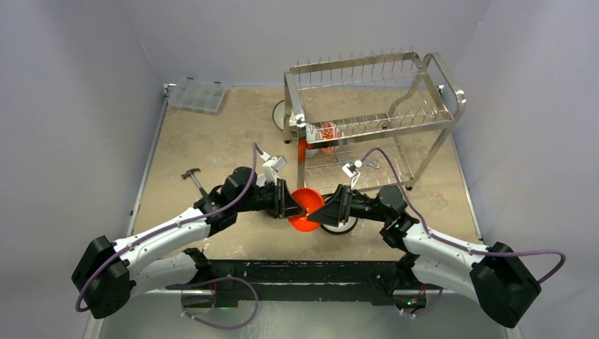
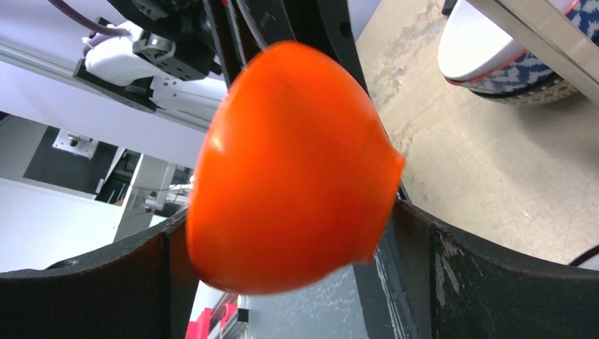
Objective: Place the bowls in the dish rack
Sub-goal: Place the bowl in the dish rack.
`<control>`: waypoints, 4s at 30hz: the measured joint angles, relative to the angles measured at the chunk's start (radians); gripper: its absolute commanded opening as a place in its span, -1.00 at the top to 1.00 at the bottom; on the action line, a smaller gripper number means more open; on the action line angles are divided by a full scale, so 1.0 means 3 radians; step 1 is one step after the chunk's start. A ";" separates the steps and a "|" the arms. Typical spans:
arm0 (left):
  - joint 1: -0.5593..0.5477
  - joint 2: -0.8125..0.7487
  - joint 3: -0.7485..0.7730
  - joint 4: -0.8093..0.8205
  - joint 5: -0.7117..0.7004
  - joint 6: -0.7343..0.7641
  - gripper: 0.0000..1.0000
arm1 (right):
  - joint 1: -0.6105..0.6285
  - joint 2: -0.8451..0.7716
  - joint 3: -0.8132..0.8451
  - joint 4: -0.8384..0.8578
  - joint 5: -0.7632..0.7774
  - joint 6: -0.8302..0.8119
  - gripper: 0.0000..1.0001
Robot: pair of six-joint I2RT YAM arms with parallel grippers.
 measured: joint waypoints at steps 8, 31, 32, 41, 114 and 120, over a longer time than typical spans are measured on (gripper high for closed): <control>-0.0107 0.0113 0.0019 0.0009 -0.0086 0.0001 1.00 | 0.0023 0.0014 -0.0010 0.0089 0.0104 0.0061 -0.22; -0.0142 -0.0125 0.0031 -0.0099 -0.0614 -0.0037 -0.97 | 0.0047 -0.0388 0.0036 -0.0888 0.0432 -0.0103 1.00; -0.0142 -0.0145 0.0031 -0.0100 -0.0633 -0.0057 -0.97 | 0.0047 -0.0404 0.0036 -0.0924 0.0459 -0.0107 1.00; 0.0163 -0.0287 -0.0014 -0.0078 -0.0598 -0.0196 -0.98 | 0.0047 -0.0455 0.0046 -0.1222 0.0594 -0.0154 1.00; 0.2380 0.0011 0.0409 -0.1057 0.0258 0.1143 -0.91 | -0.1680 0.1493 0.1829 -0.1848 0.2104 -0.2539 1.00; 0.2380 0.0011 0.0409 -0.1058 0.0258 0.1143 -0.90 | -0.1680 0.1658 0.1990 -0.1779 0.2117 -0.2721 1.00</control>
